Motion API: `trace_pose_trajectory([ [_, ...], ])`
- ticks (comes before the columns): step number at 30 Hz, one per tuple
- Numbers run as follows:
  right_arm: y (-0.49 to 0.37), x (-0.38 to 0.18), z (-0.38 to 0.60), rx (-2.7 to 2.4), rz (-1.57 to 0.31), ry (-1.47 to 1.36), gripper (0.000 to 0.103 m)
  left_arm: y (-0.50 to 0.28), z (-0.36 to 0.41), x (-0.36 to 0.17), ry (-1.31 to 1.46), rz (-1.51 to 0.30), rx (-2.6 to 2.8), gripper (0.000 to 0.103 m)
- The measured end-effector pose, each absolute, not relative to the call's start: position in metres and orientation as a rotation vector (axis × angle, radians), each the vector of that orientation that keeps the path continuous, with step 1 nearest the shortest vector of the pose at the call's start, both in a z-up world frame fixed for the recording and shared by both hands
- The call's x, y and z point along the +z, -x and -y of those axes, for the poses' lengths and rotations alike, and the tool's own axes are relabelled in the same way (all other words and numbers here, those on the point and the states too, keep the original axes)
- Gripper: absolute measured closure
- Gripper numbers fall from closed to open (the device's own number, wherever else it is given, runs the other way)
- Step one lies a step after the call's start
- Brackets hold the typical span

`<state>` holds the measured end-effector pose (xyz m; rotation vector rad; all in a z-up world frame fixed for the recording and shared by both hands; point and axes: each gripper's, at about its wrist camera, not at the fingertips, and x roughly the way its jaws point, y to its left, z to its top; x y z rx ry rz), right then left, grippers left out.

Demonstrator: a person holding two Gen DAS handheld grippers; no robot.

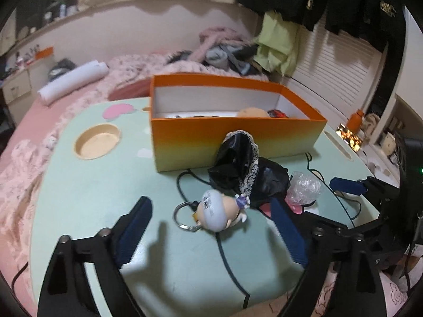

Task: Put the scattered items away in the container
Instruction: 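Carry the white figurine out and place it on the table, left gripper, then reach into the box and grasp the white fluffy pompom with the right gripper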

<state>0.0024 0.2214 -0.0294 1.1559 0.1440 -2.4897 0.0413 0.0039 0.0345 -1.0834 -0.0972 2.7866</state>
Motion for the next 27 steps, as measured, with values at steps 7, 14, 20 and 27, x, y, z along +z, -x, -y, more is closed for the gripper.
trace_pose_trajectory([
  [7, -0.001, -0.029, -0.222, -2.488, -0.136, -1.156, 0.007, -0.038, -0.001, 0.013, 1.286, 0.011, 2.829, 0.004],
  [14, 0.0, -0.028, -0.223, -2.485, -0.13, -1.156, 0.007, -0.032, -0.001, 0.007, 1.332, -0.033, 2.831, 0.0],
  [20, -0.004, -0.011, -0.236, -2.426, 0.014, -1.086, 0.007, -0.033, 0.001, 0.007, 1.326, -0.032, 2.832, 0.0],
  [27, 0.029, 0.063, -0.19, -2.323, 0.027, -1.018, 0.009, -0.035, 0.001, 0.007, 1.322, -0.033, 2.833, 0.0],
])
